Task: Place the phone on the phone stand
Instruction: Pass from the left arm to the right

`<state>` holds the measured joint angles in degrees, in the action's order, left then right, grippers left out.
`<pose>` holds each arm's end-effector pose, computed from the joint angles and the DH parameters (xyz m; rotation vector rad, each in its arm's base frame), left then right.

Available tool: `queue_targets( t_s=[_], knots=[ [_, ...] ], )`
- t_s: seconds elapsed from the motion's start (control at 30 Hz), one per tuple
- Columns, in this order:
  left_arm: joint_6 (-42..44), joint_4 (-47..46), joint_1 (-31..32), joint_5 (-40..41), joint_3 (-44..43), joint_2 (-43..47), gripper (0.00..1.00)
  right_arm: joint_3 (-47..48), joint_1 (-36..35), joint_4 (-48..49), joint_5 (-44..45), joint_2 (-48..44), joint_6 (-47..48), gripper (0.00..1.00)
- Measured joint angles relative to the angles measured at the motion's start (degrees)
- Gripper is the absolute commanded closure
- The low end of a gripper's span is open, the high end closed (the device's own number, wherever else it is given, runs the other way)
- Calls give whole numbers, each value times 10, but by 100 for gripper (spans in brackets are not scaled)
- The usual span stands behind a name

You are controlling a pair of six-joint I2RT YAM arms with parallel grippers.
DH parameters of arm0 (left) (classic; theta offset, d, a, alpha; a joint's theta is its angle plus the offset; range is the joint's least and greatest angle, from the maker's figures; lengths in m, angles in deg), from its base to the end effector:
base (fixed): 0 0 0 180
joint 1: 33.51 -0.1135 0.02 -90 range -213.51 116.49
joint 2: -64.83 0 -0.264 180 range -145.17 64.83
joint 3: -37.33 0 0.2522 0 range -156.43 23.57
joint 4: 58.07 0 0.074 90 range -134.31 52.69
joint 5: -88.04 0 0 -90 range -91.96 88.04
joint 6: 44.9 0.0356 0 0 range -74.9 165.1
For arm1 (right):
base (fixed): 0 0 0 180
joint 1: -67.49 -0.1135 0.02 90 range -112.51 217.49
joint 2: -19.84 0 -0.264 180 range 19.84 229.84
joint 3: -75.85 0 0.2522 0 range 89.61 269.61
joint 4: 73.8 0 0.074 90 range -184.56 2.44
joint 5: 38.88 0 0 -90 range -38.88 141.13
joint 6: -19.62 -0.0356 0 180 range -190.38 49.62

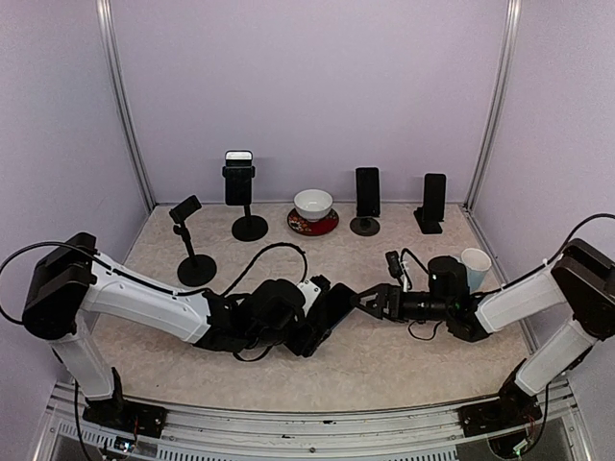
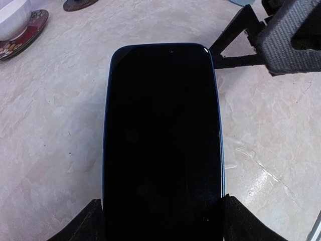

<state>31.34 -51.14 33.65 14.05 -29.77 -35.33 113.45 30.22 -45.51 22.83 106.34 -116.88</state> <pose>0.1491 -0.3287 0.1662 0.8869 2.0948 -0.4441 0.2033 0.1759 0.1499 -0.2001 2.1643 1.3914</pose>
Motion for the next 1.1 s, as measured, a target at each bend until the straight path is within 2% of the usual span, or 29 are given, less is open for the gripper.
queue_targets(
  t_s=[0.23, 0.57, 1.1],
  knots=[
    [1, -16, 15, 14, 8, 10, 52, 13, 0, 63, -18, 44, -55, 0],
    [3, -19, 27, 25, 8, 10, 52, 47, -5, 125, -23, 87, -107, 9],
    [4, -35, 35, 34, 8, 12, 51, 83, -32, 236, -24, 161, -199, 18]
  ],
)
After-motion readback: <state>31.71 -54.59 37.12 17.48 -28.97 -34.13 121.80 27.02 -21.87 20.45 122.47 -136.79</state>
